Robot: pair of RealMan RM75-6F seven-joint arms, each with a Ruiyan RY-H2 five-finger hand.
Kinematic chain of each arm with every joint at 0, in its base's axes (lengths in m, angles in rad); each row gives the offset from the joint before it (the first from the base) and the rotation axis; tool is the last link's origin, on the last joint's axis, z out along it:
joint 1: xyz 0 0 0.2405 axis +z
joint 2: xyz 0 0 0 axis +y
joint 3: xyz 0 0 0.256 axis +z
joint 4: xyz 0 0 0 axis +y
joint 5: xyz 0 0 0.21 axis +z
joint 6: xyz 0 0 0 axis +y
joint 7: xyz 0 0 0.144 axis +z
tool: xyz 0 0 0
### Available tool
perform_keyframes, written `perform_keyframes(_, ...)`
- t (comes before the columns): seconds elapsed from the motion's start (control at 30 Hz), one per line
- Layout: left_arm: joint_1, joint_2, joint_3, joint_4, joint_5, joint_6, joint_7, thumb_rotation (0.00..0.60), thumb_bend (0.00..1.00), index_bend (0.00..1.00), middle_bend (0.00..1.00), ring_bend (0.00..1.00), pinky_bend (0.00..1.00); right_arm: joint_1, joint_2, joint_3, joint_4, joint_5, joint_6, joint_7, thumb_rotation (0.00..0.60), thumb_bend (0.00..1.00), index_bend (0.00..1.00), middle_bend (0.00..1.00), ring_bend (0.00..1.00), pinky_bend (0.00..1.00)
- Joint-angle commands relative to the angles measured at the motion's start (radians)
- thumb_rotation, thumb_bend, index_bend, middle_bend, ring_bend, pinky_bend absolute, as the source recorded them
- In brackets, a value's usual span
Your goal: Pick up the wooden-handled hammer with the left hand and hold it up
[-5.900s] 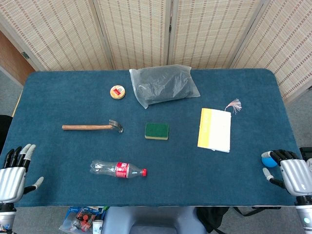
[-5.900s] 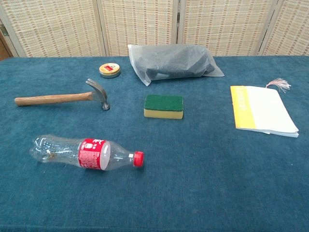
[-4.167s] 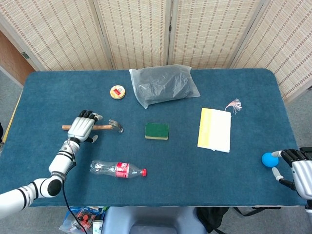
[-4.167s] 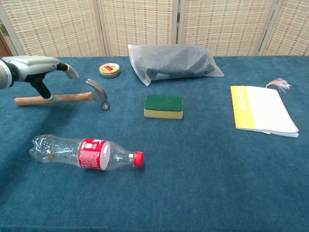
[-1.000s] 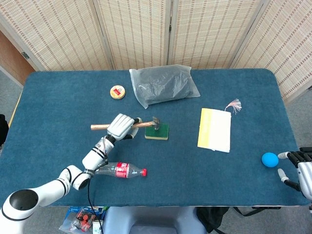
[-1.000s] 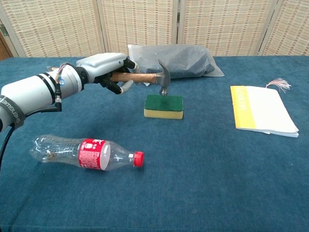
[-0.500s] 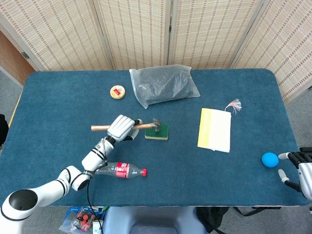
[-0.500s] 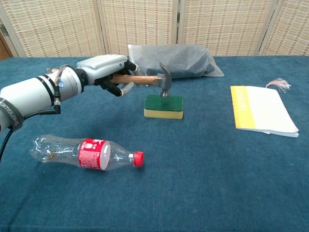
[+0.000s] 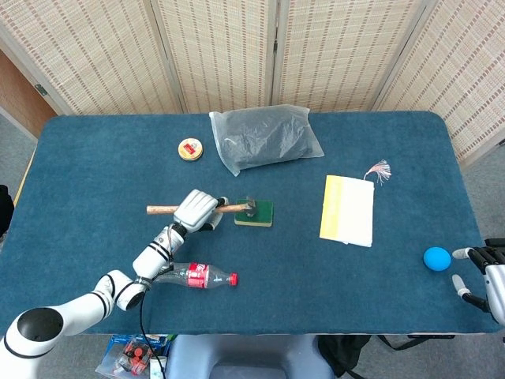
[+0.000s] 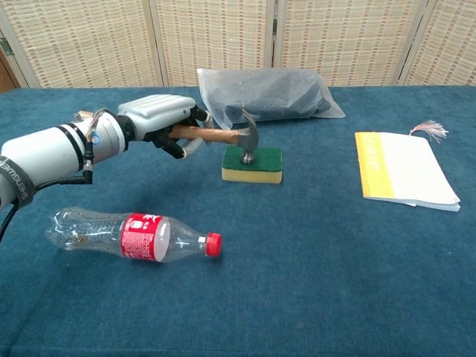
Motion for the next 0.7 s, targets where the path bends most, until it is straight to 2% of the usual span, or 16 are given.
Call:
perform_keyframes(0.03, 0.010, 0.026, -0.019, -0.035, -0.009, 0.026, -0.029, 0.600, 0.61, 0.70, 0.87, 0.91, 1.00, 0.000, 0.000, 0.000, 0.001, -0.002, 0.000, 0.002, 0.600, 0.32, 0.37, 0.39, 0.30, 0.30)
perform_keyframes(0.23, 0.043, 0.090, -0.036, -0.099, -0.032, 0.053, -0.049, 0.600, 0.61, 0.70, 0.87, 0.91, 1.00, 0.006, -0.004, 0.000, 0.004, -0.008, -0.007, 0.005, 0.600, 0.32, 0.37, 0.39, 0.30, 0.30)
perform_keyframes(0.5, 0.083, 0.111, -0.017, -0.067, -0.074, 0.020, -0.003, 0.600, 0.61, 0.69, 0.86, 0.87, 0.99, 0.012, -0.009, 0.000, 0.006, -0.012, -0.014, 0.006, 0.600, 0.32, 0.37, 0.39, 0.30, 0.30)
perform_keyframes(0.57, 0.089, 0.108, -0.006, -0.055, -0.077, 0.003, 0.000, 0.600, 0.61, 0.66, 0.84, 0.83, 0.97, 0.012, -0.010, 0.000, 0.006, -0.013, -0.013, 0.003, 0.600, 0.32, 0.37, 0.39, 0.30, 0.30)
perform_keyframes(0.7, 0.088, 0.108, 0.009, -0.040, -0.088, -0.047, 0.034, 0.600, 0.60, 0.55, 0.71, 0.66, 0.84, 0.011, -0.008, 0.000, 0.001, -0.016, -0.011, -0.001, 0.600, 0.32, 0.37, 0.39, 0.30, 0.30)
